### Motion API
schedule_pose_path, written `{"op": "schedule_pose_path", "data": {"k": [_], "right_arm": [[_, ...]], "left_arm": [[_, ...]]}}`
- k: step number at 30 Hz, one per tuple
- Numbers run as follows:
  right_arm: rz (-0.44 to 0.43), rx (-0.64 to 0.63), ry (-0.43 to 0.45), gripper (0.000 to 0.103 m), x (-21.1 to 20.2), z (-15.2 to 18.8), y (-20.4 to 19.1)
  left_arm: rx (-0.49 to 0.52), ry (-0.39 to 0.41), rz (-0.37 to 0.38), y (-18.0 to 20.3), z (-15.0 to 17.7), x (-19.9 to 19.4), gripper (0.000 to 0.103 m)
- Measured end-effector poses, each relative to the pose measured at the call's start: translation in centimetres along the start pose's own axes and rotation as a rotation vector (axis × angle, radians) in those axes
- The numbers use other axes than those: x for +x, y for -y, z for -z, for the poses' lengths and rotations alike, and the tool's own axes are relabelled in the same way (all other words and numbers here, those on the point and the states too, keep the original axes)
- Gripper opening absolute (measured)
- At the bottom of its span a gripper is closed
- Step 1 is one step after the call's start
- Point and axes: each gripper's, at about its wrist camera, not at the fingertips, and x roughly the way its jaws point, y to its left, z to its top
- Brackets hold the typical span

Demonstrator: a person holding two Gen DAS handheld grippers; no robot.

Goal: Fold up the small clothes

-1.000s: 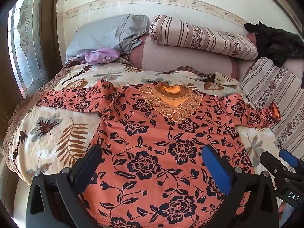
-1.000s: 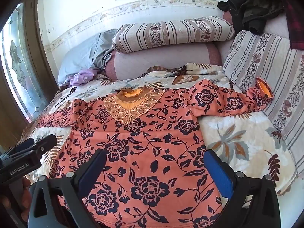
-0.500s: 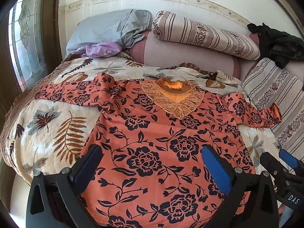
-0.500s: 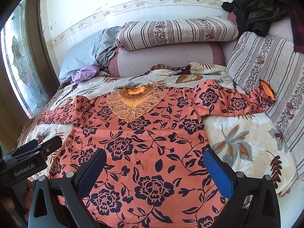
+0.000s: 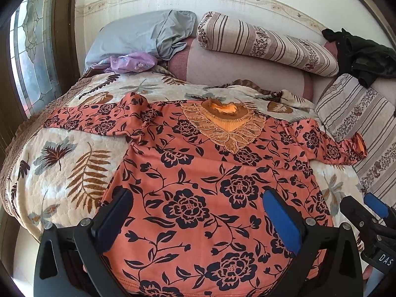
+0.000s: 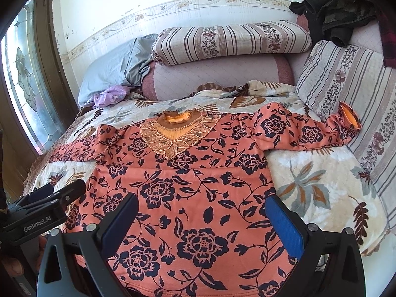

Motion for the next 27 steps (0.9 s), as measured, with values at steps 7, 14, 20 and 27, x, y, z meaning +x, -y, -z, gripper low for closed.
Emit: {"op": "schedule_pose_path", "data": {"k": [7,14,20,27], "right_arm": [[-0.009,0.000,0.005,0.103,-0.05,-0.09,-0.03],[-0.014,0.000,0.011,0.103,-0.22,-0.20,-0.08],[-0.016,0.002,0.013,0.103,-0.29,-0.24,0.00],[-0.017,0.002,0.012,0.103,-0.35,-0.28,-0.01]], "left_arm": [[0.008,0.005,-0.003,0.23,-0.06,-0.07,0.103],[0.014,0.009,-0.003,0.35,-0.12,-0.18,0.103],[0.019,0.008,-0.005,0.44,-0.19,-0.18,0.103],[0.027,0.010,-0.006,0.62,-0.14,-0.27,0.103]]}}
